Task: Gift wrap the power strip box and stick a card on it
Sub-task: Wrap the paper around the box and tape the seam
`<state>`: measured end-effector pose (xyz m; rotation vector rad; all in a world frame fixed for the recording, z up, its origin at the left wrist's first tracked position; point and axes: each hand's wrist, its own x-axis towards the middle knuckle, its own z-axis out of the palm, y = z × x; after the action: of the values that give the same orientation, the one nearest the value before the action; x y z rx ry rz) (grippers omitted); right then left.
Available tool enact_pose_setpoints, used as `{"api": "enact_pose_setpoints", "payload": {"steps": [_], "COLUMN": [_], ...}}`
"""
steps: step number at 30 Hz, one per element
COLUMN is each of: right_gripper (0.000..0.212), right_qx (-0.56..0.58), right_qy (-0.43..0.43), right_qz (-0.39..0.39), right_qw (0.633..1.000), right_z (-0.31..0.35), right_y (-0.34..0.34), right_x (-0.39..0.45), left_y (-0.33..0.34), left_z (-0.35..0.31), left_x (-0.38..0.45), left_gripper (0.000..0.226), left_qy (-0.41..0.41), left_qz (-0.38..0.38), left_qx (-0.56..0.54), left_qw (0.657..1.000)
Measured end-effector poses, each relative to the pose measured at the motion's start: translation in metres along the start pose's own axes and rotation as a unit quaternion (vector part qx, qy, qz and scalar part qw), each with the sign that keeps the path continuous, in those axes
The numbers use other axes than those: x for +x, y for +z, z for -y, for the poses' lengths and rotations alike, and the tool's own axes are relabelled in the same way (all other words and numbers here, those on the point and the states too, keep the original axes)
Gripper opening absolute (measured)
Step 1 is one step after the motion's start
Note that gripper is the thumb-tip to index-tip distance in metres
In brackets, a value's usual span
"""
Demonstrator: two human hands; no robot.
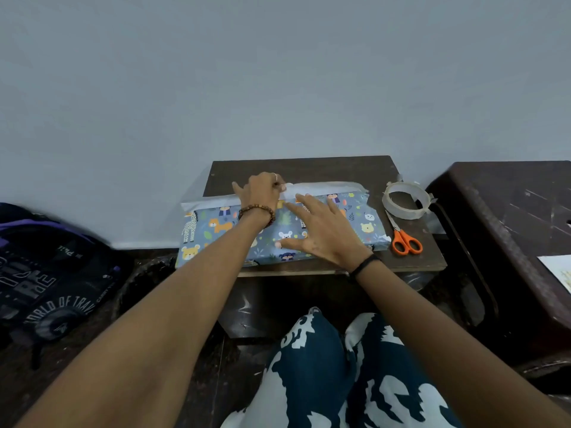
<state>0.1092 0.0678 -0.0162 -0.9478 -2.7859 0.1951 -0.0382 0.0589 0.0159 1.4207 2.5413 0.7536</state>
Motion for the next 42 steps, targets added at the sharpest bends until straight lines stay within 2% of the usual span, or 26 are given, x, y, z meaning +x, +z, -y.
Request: {"api": "enact_pose_setpoints", "payload": {"steps": [3, 8, 14, 18, 20, 23, 27, 35, 39, 42], "right_gripper": [0.097, 0.088, 0.094, 0.105, 0.109, 0.110, 0.108, 0.101, 0.080, 0.070], "right_qx": [-0.020, -0.040, -0.059, -0.056, -0.054, -0.073, -0.088, -0.076, -0.048, -0.038], "right_qy": [-0.018, 0.029, 0.025, 0.055, 0.071, 0.069, 0.057, 0.055, 0.069, 0.077], "right_qz": [-0.029, 0.005, 0.000, -0.044, -0.067, -0.061, -0.010, -0.008, -0.040, -0.043], "right_qw": [0.999, 0.999, 0.998, 0.996, 0.994, 0.993, 0.994, 0.996, 0.996, 0.995], "right_z": [-0.001, -0.006, -0.003, 0.000, 0.001, -0.001, -0.001, 0.001, 0.001, 0.001], "right_y": [0.008, 0.011, 0.008, 0.011, 0.013, 0.013, 0.009, 0.009, 0.011, 0.012], "right_x": [-0.007, -0.002, -0.005, -0.006, -0.005, -0.004, -0.005, -0.009, -0.007, -0.008], "left_y": [0.001, 0.008, 0.010, 0.011, 0.012, 0.017, 0.016, 0.017, 0.020, 0.019], "left_z": [0.000, -0.002, 0.005, 0.009, 0.014, 0.024, 0.031, 0.032, 0.030, 0.033], "left_x": [0.008, -0.002, -0.014, -0.020, -0.024, -0.036, -0.042, -0.046, -0.050, -0.050], "left_gripper": [0.020, 0.018, 0.022, 0.026, 0.032, 0.044, 0.046, 0.049, 0.051, 0.051], "left_qy": [-0.013, 0.059, 0.094, 0.118, 0.131, 0.167, 0.184, 0.166, 0.151, 0.109], "left_qz": [-0.018, 0.019, 0.001, 0.011, 0.053, 0.120, 0.121, 0.086, 0.078, 0.080], "left_qx": [-0.046, -0.034, -0.024, -0.013, -0.006, 0.075, 0.152, 0.159, 0.174, 0.178], "left_qw": [0.999, 0.997, 0.995, 0.993, 0.990, 0.976, 0.964, 0.969, 0.970, 0.975]}}
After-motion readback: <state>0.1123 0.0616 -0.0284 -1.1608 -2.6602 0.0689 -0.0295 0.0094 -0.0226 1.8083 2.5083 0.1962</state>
